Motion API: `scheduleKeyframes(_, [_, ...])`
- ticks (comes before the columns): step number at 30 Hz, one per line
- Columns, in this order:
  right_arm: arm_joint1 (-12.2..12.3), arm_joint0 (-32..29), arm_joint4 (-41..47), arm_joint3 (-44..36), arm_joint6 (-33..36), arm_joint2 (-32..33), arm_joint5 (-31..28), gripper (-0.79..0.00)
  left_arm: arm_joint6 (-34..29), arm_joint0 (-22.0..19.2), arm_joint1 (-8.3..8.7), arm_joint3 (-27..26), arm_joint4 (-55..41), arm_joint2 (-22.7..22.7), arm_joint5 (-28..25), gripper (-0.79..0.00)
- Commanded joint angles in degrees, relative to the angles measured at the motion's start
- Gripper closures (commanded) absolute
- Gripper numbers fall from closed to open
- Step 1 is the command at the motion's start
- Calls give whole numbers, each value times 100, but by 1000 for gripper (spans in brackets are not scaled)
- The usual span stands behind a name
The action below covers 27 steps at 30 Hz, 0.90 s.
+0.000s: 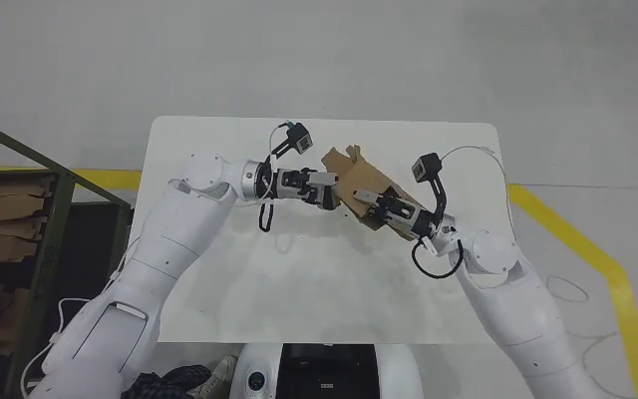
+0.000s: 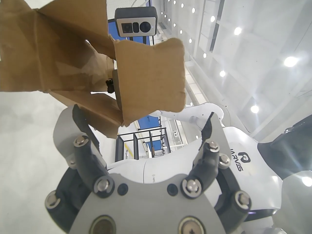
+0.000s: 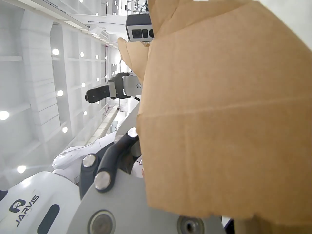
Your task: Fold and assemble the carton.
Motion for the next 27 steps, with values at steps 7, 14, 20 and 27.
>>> scheduleKeyframes(7, [-12, -7, -41, 29, 26, -37, 30, 0, -27, -4, -6, 30, -26, -25, -5, -785])
scheduleKeyframes(14, [-7, -7, -54, 87, -64, 80, 20, 0, -58, 10, 3, 44, -28, -85, -20, -785])
scheduleKeyframes(20, [33, 20, -130, 198, 37, 329, -41, 0, -68, 82, 52, 115, 17, -250, -18, -785])
scheduleKeyframes(27, [83, 138, -24, 463, 892, 470, -433, 0, -65, 180, 125, 80, 52, -494, -10, -785])
